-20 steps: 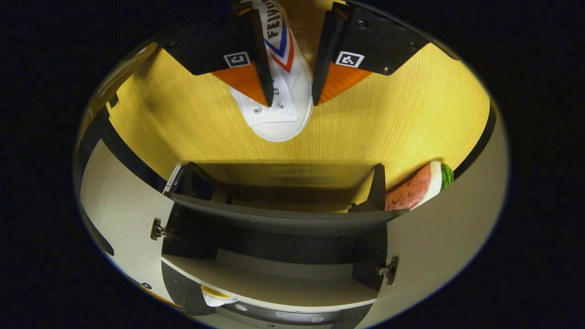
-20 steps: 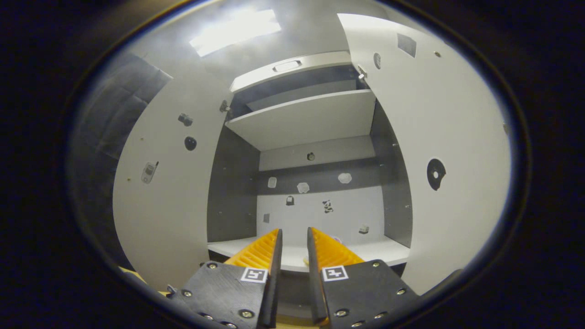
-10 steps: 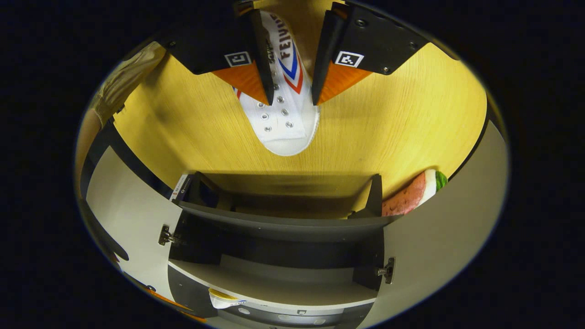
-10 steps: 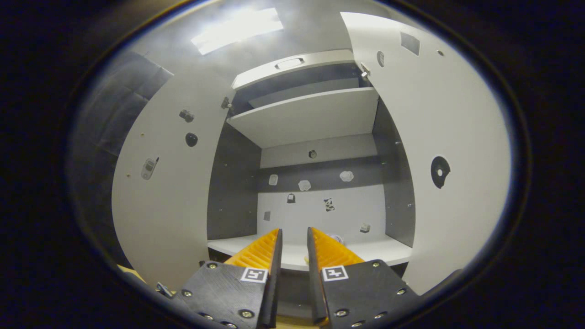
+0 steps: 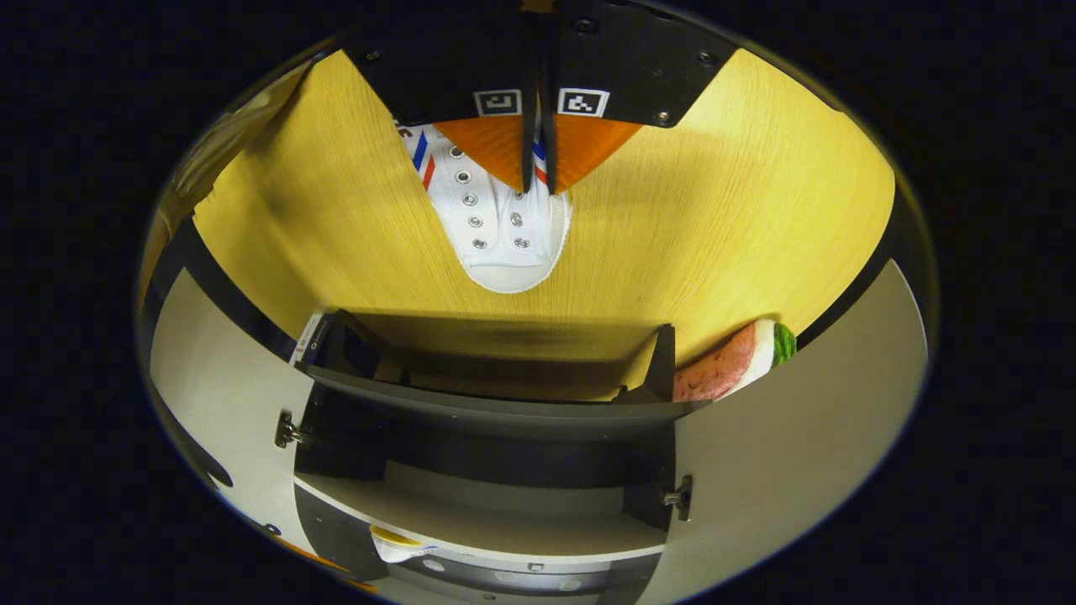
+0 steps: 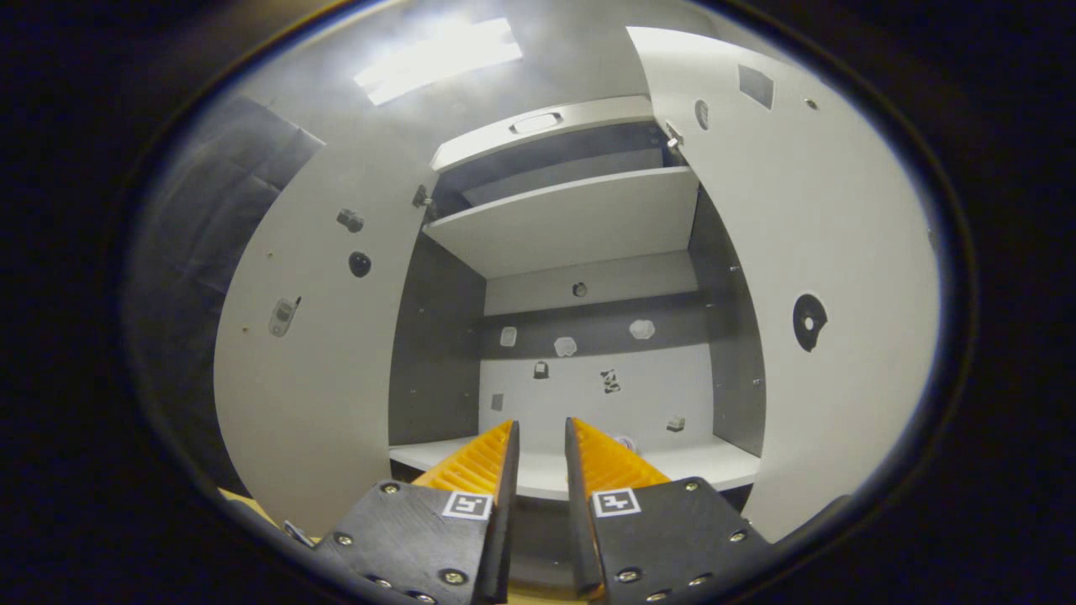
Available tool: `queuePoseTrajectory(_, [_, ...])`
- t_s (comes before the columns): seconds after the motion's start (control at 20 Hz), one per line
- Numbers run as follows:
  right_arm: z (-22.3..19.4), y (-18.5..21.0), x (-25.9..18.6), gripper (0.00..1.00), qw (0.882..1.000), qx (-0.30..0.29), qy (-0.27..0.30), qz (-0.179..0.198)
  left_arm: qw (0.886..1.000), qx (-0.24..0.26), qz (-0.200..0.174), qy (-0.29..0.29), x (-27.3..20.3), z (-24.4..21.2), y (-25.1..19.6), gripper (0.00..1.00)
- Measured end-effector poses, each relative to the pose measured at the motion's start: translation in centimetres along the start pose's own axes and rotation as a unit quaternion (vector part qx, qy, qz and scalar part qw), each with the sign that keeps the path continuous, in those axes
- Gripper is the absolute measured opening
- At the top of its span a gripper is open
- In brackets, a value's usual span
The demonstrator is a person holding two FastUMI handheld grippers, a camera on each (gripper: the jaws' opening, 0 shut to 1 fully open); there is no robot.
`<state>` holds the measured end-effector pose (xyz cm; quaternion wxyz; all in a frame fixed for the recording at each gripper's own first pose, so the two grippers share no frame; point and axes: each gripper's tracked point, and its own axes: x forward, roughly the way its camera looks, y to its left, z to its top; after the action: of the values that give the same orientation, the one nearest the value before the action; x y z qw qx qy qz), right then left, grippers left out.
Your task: Grab one shoe with the right hand and put it into the shoe cabinet, grab the other shoe with the left hand and put it into the shoe cabinet; then close the right door with the right hand and the left door with the left hand.
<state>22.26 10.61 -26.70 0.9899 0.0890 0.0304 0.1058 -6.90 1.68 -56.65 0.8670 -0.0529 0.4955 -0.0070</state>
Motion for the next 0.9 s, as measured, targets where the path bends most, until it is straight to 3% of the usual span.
queuePoseTrajectory(0.1, [0.0,-0.3,0.0,0.26,1.0,-0.001,-0.002,-0.004,1.0,-0.013,-0.009,-0.006,0.0,0.5,-0.3,0.01])
queuePoseTrajectory(0.2, [-0.2,-0.5,0.0,0.29,1.0,-0.001,0.001,-0.007,1.0,-0.017,-0.017,-0.016,-0.3,1.5,-0.8,0.01])
queuePoseTrajectory(0.45, [-0.5,-1.7,0.2,0.26,1.0,0.0,0.007,-0.017,0.994,0.003,-0.026,-0.107,-2.8,8.8,-1.7,0.01])
queuePoseTrajectory(0.5, [-0.4,-2.0,0.1,0.25,1.0,0.0,0.006,-0.021,0.991,0.007,-0.026,-0.13,-3.5,10.7,-1.7,0.01])
queuePoseTrajectory(0.55, [-0.3,-2.3,0.0,0.32,1.0,0.0,0.005,-0.025,0.988,0.01,-0.025,-0.153,-4.3,12.6,-1.9,0.01])
queuePoseTrajectory(0.7, [0.3,-3.4,-0.4,0.26,0.999,-0.002,-0.001,-0.037,0.975,0.006,-0.023,-0.223,-6.7,18.1,-1.7,0.01])
queuePoseTrajectory(0.9, [0.9,-4.6,-1.1,0.26,0.999,0.001,-0.007,-0.049,0.956,0.007,-0.013,-0.294,-9.0,24.8,-1.1,0.01])
